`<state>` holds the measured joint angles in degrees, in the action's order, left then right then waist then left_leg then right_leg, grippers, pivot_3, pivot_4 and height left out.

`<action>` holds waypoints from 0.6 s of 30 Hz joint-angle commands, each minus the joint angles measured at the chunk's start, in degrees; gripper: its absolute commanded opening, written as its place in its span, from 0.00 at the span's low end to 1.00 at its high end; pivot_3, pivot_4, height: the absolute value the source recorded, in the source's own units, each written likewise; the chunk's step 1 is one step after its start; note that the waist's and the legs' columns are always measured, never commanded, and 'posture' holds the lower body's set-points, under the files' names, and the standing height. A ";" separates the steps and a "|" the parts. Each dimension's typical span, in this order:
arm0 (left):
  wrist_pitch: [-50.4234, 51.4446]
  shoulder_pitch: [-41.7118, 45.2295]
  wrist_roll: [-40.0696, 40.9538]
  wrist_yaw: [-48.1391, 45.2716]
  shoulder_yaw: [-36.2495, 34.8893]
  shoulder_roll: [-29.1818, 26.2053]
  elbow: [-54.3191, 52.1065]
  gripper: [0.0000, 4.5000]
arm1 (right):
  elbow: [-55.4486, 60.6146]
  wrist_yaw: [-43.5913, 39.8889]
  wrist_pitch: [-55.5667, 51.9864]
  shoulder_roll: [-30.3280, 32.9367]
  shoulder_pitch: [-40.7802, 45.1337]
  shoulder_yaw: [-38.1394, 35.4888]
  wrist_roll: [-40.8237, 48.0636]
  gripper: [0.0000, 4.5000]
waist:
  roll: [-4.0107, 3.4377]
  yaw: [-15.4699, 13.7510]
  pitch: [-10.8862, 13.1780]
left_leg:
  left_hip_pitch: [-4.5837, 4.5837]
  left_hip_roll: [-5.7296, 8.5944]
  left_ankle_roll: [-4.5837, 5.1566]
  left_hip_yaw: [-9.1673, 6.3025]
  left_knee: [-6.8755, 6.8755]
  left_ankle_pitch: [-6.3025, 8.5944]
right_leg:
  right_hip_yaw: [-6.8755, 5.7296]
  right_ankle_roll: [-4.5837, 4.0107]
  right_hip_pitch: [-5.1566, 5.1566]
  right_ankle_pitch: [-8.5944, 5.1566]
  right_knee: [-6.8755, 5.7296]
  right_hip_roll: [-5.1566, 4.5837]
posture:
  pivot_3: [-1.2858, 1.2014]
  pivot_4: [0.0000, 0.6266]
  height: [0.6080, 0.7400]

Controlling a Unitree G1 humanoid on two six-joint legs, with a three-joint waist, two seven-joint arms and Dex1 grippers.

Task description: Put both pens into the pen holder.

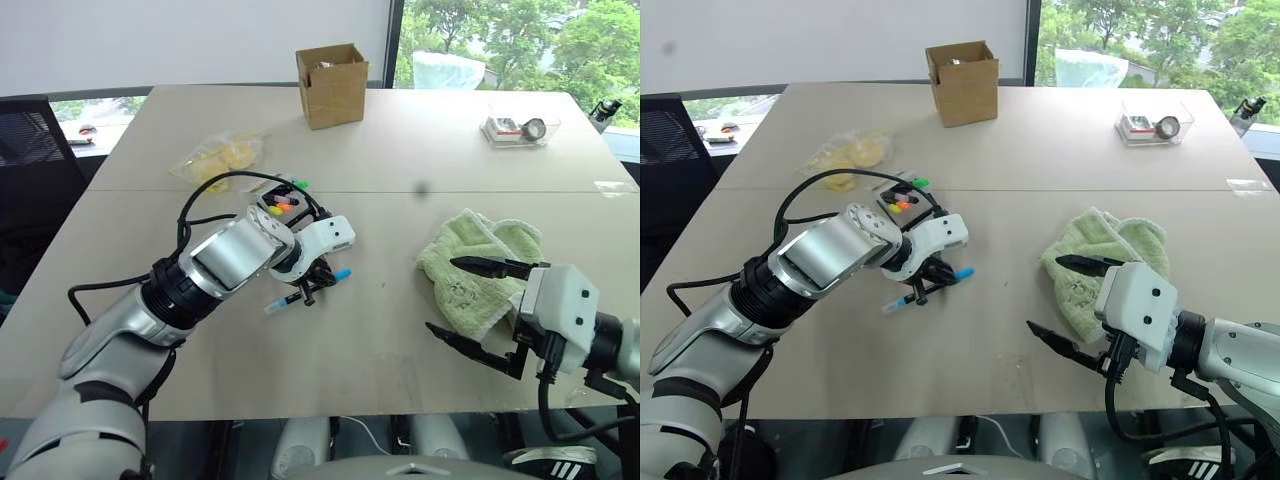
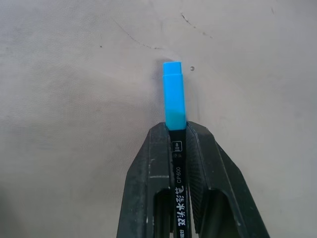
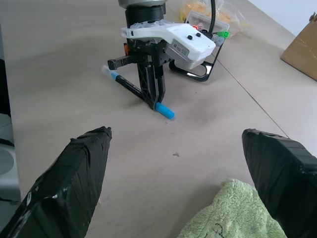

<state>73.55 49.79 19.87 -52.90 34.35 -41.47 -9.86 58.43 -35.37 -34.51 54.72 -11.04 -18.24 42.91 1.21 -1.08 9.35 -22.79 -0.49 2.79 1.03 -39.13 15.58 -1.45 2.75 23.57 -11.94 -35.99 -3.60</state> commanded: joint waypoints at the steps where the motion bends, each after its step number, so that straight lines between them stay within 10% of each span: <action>1: 6.64 2.56 9.90 -5.25 -12.42 2.91 2.42 0.01 | 1.24 0.36 0.75 -0.46 0.44 -0.17 -0.80 1.00 | 0.14 -0.03 0.10 | -0.08 0.00 0.00 -0.03 -0.02 0.00 | -0.04 0.01 0.04 0.00 0.00 0.00 | 0.52 0.24 1.00; 5: 12.38 8.93 17.67 -4.73 -30.78 7.41 11.20 0.01 | -0.90 -0.58 1.63 -0.86 3.57 2.11 -2.01 1.00 | 0.40 0.25 0.31 | -0.16 -0.03 0.00 -0.08 -0.06 0.00 | -0.10 0.14 0.11 0.05 0.00 0.04 | 0.52 0.24 1.00; 8: -2.53 9.97 16.13 3.58 -41.51 13.81 9.59 0.01 | -3.25 -2.01 2.37 -1.05 7.35 4.64 -3.02 1.00 | 0.37 0.37 0.28 | -0.12 -0.03 0.00 -0.06 -0.05 0.00 | -0.08 0.21 0.11 0.08 0.02 0.03 | 0.52 0.24 1.00; 18: -80.69 -5.78 -16.46 10.88 -31.17 13.88 4.74 0.01 | -8.26 -5.36 3.30 -2.75 14.02 6.32 -2.14 1.00 | 0.37 0.11 0.30 | -0.11 0.01 -0.27 0.15 0.06 -0.14 | 0.38 0.00 0.11 0.29 0.13 -0.12 | 0.52 0.24 1.00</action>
<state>4.55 44.91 7.57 -42.78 2.44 -26.79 -5.44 49.63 -40.19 -32.19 52.33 2.19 -11.07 39.96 1.58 -0.97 9.65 -22.89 -0.48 2.54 1.19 -39.06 15.46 -1.06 2.75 23.68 -11.66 -35.85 -3.73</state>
